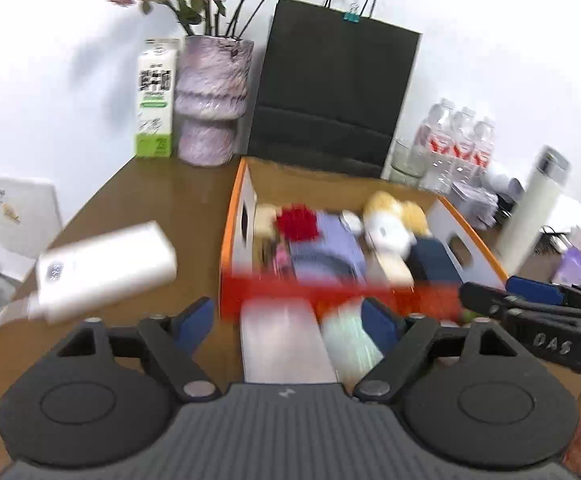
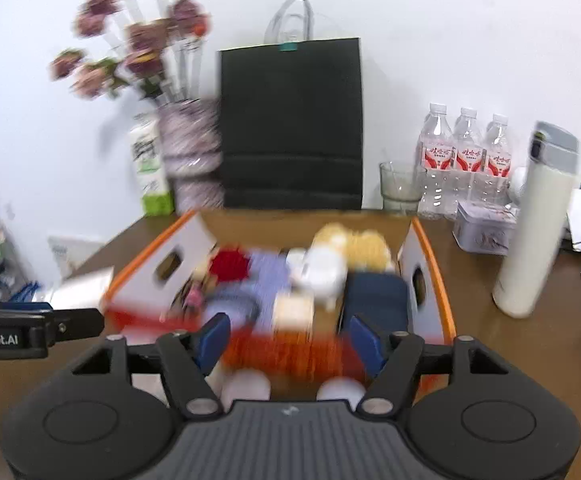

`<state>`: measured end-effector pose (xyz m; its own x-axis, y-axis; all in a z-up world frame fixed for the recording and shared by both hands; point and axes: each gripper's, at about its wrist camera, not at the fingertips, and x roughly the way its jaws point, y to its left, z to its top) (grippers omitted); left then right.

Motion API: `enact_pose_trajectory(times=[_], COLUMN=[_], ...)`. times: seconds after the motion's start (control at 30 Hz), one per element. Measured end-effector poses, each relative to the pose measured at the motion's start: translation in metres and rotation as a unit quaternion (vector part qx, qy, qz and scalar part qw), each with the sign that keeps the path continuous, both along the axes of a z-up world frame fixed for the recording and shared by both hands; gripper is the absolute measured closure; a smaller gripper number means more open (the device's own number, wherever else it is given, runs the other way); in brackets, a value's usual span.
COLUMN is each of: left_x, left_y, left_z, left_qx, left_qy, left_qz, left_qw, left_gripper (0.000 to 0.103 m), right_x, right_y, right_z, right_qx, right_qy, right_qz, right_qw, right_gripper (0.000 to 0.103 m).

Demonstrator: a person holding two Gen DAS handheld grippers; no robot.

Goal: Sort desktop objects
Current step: 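Withdraw both tools back over the table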

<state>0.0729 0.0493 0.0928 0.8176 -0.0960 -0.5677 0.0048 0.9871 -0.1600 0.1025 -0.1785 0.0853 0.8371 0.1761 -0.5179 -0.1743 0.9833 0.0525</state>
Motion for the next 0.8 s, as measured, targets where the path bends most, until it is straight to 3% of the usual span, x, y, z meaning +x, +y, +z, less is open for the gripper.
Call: enact_pose_trajectory(times=[0.07, 0.17, 0.3, 0.5, 0.8], left_x=[-0.039, -0.078, -0.099, -0.107, -0.118], left_y=[-0.010, -0.022, -0.026, -0.029, -0.037], left_z=[-0.014, -0.033, -0.053, -0.074, -0.073], left_qx=[0.015, 0.043, 0.039, 0.065, 0.081], left_qy=[-0.017, -0.028, -0.032, -0.046, -0.079], left_qz=[-0.012, -0.007, -0.017, -0.002, -0.016], left_qw=[0.9997, 0.9987, 0.9986, 0.9968, 0.9934], left_gripper=[0.005, 0.005, 0.005, 0.004, 0.001], right_x=[-0.035, -0.078, -0.112, -0.123, -0.127], right_y=[0.003, 0.004, -0.005, -0.019, -0.034], right_z=[-0.017, -0.040, -0.055, -0.071, -0.076], right_qx=[-0.007, -0.017, -0.013, 0.040, 0.098], right_qy=[0.001, -0.002, -0.005, 0.011, 0.005], right_qz=[0.012, 0.021, 0.020, 0.000, -0.008], right_qw=[1.000, 1.000, 1.000, 0.999, 0.995], right_gripper=[0.024, 0.022, 0.019, 0.015, 0.013])
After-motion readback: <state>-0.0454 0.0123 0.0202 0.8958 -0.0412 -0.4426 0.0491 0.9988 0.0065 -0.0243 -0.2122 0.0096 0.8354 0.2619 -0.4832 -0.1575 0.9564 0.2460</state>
